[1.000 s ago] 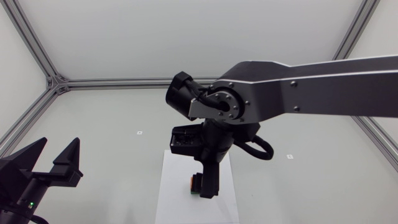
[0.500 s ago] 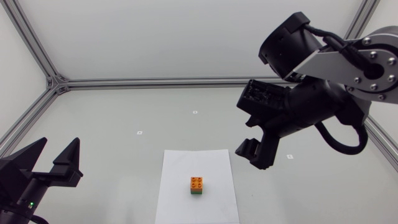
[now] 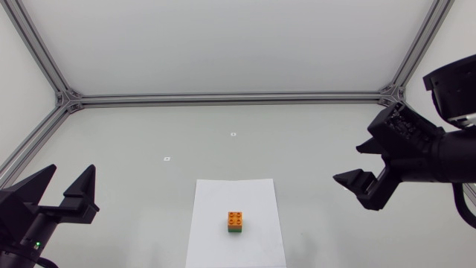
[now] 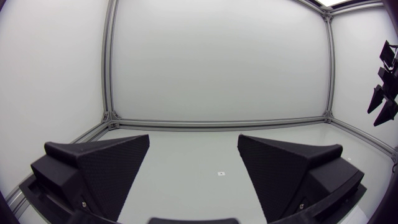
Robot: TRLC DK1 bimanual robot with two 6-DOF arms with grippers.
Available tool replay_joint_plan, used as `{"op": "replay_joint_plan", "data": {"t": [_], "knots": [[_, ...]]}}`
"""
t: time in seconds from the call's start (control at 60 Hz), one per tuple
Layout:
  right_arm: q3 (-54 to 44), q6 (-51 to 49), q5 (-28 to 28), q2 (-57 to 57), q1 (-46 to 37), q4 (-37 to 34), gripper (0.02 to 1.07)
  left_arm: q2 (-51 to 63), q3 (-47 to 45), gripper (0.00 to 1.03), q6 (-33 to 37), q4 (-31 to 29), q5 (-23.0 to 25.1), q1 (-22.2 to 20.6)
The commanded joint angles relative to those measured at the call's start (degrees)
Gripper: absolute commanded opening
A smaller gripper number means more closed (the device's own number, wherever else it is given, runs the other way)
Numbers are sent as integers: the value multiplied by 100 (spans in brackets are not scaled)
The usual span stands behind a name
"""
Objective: Pick up the orange 2x2 brick with the right arm and stack it on top of the green 2x2 brick in the center
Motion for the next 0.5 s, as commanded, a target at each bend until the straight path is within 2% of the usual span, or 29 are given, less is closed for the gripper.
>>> {"op": "replay_joint_plan", "data": {"t": [0.0, 0.183, 0.483], "knots": [[-348, -42, -8, -370, -296, 154, 103, -45, -235, 99, 73, -84, 25, 31], [-832, 248, 1, -1355, -709, 312, 102, -45, -235, 99, 73, -84, 25, 31], [-1676, 327, -166, -2392, -1746, 1165, 102, -45, -235, 99, 73, -84, 25, 31]]}}
